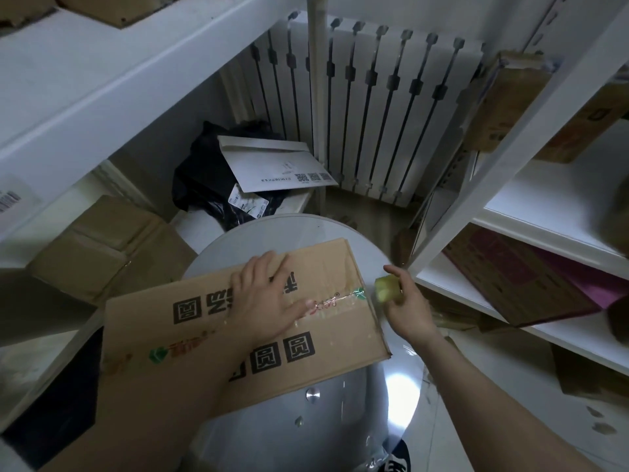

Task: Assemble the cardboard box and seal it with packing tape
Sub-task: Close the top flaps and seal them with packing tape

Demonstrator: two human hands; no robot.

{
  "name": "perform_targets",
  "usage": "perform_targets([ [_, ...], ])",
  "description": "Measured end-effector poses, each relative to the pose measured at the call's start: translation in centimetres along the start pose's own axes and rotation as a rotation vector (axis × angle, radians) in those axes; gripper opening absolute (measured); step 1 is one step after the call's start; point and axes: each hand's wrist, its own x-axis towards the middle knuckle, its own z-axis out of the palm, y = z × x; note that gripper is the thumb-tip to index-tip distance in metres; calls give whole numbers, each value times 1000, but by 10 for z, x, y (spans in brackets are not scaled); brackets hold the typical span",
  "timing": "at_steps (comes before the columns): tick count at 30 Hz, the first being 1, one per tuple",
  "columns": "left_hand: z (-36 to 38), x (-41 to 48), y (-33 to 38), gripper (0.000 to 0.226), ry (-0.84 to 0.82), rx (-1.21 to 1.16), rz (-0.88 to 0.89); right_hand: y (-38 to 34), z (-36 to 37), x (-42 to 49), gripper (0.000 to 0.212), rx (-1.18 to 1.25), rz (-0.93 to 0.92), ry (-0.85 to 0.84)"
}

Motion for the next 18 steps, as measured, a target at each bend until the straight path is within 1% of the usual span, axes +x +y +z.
perform_targets([
  [2,0,17,19,89,31,-17,102,12,5,10,64,-104,-8,-50],
  [4,0,32,36,81,24,-23,171,23,9,21,75,-251,-11,-126],
  [6,4,44,46,76,25,-33,200,32,15,32,88,-432,-37,-195],
  [8,8,52,47,73,59,-57,191,37,21,40,94,-551,-82,-239],
  [10,10,57,42,73,90,-70,157,40,26,46,89,-612,-111,-268],
  [13,15,63,25,77,93,-34,137,52,39,58,82,-678,-130,-319],
  [16,15,62,10,79,105,-30,124,61,51,62,66,-686,-139,-357],
  [18,13,59,2,84,77,-11,101,61,55,61,54,-673,-200,-391],
])
